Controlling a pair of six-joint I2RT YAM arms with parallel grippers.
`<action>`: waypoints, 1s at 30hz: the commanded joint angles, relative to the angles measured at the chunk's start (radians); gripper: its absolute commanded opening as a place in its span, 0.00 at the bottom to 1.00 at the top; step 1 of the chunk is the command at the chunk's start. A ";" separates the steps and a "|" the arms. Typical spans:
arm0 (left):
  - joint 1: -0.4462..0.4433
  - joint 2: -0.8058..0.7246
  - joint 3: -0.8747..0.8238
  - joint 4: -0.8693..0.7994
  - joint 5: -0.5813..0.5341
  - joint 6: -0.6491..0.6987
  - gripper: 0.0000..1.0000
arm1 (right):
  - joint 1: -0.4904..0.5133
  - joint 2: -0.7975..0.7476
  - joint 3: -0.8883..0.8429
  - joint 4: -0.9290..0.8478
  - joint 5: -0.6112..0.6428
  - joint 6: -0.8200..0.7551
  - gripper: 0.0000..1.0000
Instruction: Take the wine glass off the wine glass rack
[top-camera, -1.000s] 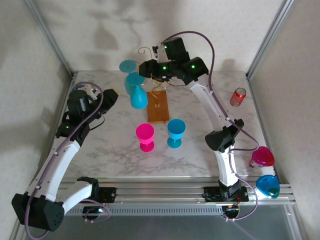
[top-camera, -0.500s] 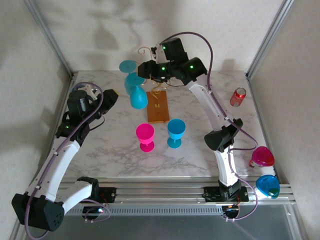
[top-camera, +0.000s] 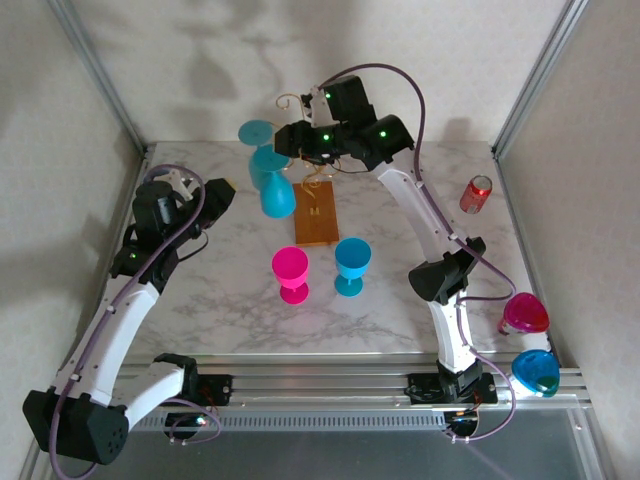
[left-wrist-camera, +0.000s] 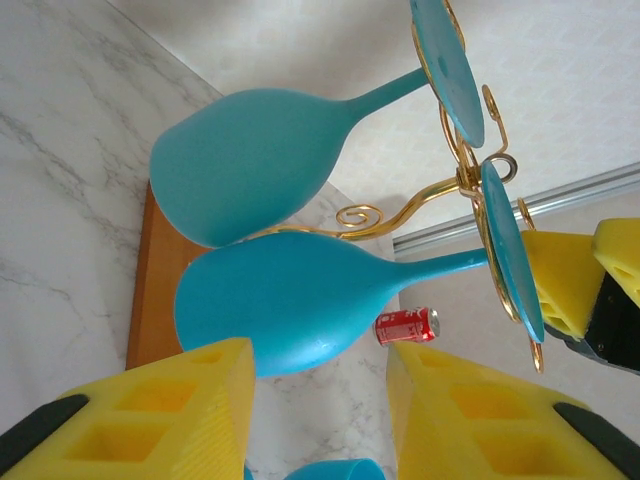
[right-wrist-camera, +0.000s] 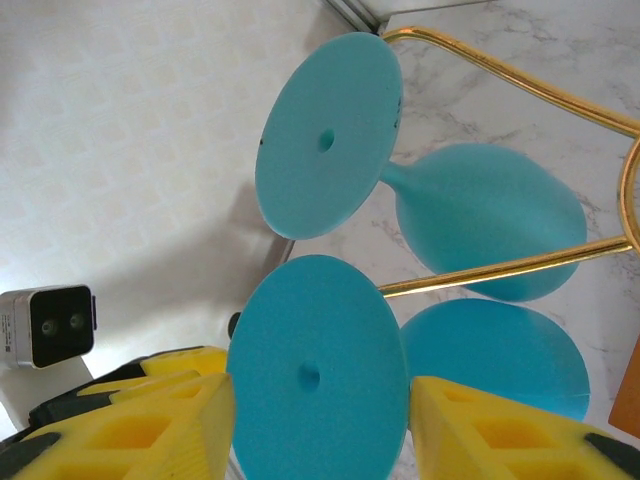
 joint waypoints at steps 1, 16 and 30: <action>0.010 -0.014 -0.010 0.004 -0.001 0.006 0.39 | 0.015 -0.024 0.017 0.014 -0.031 -0.015 0.49; 0.010 0.013 0.002 0.021 0.006 0.007 0.39 | 0.017 -0.030 0.021 0.039 -0.053 0.000 0.50; 0.009 0.006 -0.007 0.022 0.002 0.005 0.39 | 0.017 -0.035 0.008 0.050 -0.088 0.027 0.49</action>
